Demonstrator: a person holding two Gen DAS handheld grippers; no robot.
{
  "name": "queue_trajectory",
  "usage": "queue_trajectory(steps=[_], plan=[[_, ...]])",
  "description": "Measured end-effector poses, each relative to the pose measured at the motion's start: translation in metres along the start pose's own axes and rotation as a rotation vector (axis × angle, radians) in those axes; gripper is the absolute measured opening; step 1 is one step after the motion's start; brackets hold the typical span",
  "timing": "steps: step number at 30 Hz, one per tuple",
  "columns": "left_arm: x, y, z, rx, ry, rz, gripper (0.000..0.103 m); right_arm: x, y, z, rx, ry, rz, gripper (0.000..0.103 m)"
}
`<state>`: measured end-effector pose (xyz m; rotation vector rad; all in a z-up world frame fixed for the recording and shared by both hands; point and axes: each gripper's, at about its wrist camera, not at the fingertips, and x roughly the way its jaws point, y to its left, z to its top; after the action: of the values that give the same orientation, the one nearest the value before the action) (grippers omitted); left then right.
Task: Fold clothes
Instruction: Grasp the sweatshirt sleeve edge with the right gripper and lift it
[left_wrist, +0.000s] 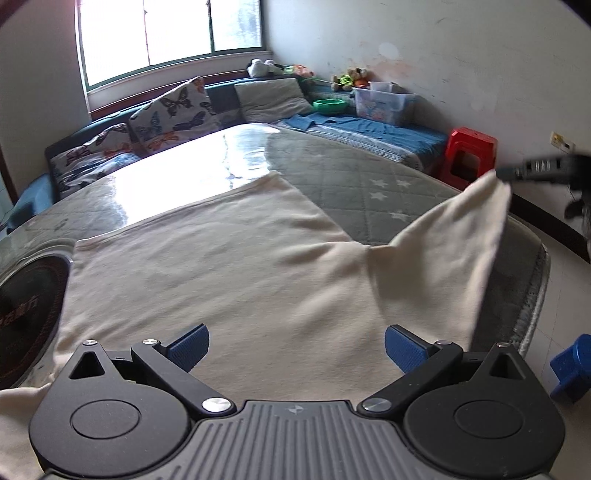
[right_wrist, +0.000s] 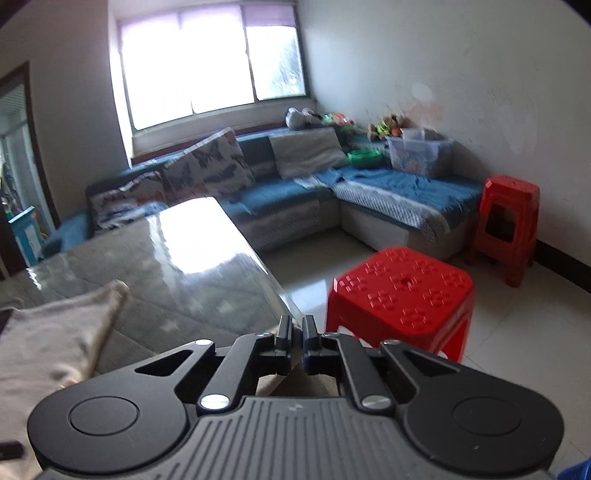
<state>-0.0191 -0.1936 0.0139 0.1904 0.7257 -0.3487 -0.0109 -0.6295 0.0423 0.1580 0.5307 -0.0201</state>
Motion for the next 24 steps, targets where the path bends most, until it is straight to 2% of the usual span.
queue_trajectory(steps=[5,12,18,24], plan=[[0.007,-0.009,-0.002,0.024,0.010,-0.016,0.103,-0.021,0.014,0.020,-0.027,-0.052,0.060,0.004],[-0.012,0.015,-0.002,-0.038,-0.042,-0.003,0.103,-0.059,0.055,0.052,-0.103,-0.125,0.195,0.004],[-0.046,0.069,-0.017,-0.153,-0.087,0.100,0.103,-0.079,0.115,0.067,-0.216,-0.148,0.354,0.004],[-0.073,0.117,-0.044,-0.254,-0.101,0.200,0.103,-0.077,0.189,0.060,-0.330,-0.101,0.510,0.004]])
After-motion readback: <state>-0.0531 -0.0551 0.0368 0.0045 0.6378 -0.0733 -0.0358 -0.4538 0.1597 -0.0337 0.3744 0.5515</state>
